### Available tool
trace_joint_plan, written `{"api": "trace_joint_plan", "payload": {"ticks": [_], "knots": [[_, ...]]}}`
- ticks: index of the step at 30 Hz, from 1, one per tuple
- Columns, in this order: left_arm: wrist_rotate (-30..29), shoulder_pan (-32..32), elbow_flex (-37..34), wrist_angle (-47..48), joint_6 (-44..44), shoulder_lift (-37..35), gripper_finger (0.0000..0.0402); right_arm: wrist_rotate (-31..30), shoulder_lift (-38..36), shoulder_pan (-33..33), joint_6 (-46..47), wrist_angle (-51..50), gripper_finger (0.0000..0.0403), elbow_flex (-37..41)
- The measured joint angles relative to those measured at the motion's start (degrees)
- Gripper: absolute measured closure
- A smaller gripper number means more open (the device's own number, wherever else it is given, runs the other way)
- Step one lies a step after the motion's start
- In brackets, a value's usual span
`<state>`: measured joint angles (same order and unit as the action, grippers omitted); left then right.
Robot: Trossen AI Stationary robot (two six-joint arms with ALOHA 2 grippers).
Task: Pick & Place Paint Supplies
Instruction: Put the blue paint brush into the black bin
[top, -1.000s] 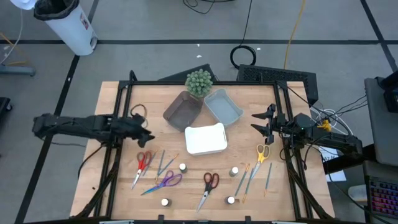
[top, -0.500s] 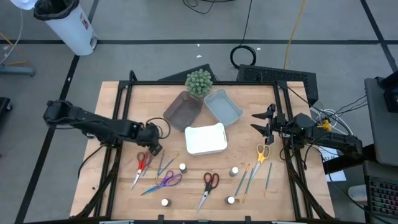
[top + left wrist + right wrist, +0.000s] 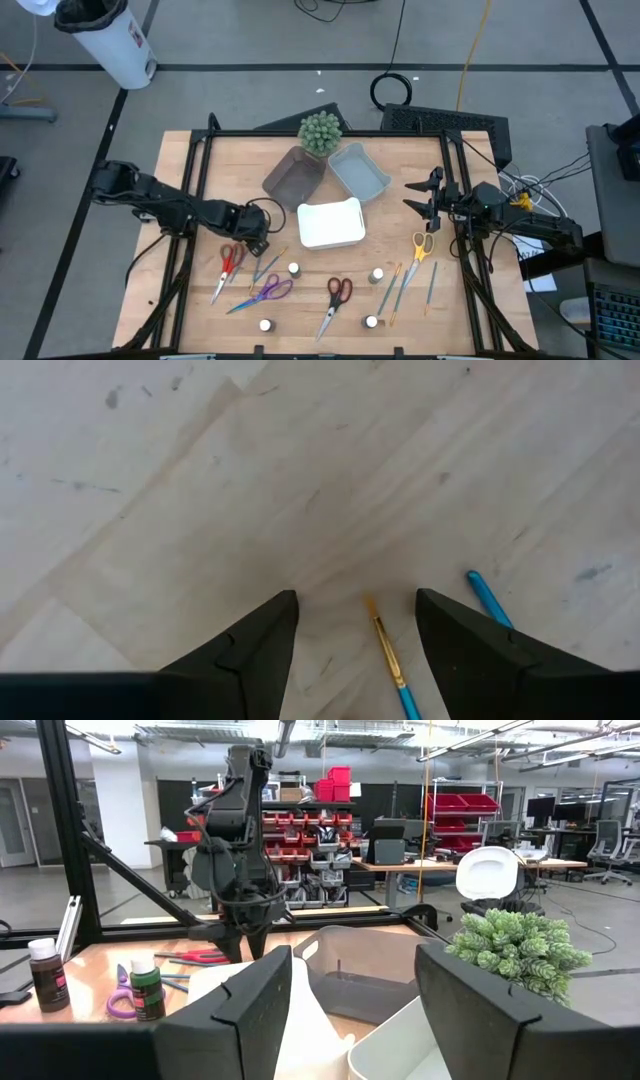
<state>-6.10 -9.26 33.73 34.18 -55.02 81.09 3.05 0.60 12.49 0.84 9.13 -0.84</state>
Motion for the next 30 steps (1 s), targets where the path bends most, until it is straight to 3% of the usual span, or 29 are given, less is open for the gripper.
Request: {"api": "trace_joint_plan", "payload": {"ticks": [4, 17, 25, 30], "knots": [[0.1, 0.0, -0.1, 0.3, -0.3, 0.1, 0.0208, 0.0, 0.0, 0.0, 0.0, 0.0, 0.0197, 0.0], [0.5, 1.1, -0.3, -3.0, -1.5, 0.1, 0.0393, 0.0, 0.0, 0.0, 0.0, 0.0, 0.0199, 0.0], [3.0, 4.3, 2.4, -0.1, 1.8, 0.4, 0.0398, 0.0, 0.0, 0.0, 0.0, 0.0, 0.0196, 0.0], [-0.3, 4.8, 6.3, 1.7, 5.0, 0.4, 0.0399, 0.0, 0.0, 0.0, 0.0, 0.0, 0.0197, 0.0]]}}
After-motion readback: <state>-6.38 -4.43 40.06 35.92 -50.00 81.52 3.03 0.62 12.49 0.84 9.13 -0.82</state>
